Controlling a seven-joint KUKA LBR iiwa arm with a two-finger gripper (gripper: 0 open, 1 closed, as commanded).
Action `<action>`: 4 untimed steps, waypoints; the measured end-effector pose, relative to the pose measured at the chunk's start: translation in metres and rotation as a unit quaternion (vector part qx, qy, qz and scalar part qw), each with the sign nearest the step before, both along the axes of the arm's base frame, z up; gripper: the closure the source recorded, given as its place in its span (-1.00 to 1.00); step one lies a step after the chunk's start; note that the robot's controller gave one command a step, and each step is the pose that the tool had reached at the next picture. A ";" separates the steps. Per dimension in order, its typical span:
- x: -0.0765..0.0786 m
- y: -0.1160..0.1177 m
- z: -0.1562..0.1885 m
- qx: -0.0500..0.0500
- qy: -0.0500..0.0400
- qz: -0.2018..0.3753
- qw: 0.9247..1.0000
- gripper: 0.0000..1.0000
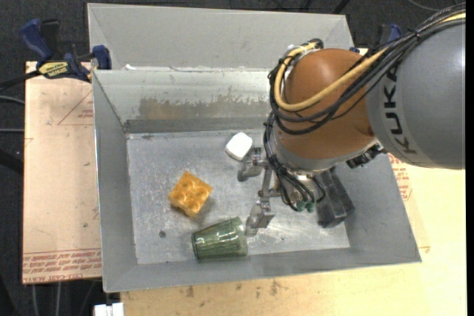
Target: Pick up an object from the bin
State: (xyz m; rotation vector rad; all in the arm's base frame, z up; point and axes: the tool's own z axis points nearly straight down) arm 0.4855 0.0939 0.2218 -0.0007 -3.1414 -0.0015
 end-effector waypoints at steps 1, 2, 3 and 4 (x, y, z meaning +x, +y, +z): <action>0.000 0.009 -0.067 0.001 -0.003 0.015 1.000 -1.00; 0.000 0.011 -0.129 0.001 -0.003 0.014 1.000 -1.00; 0.002 0.014 -0.136 0.001 -0.009 0.029 1.000 -1.00; 0.006 0.027 -0.145 -0.001 -0.013 0.030 0.999 -1.00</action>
Offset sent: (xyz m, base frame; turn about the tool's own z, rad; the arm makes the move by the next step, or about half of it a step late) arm -0.0069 0.0154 -0.0618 0.0410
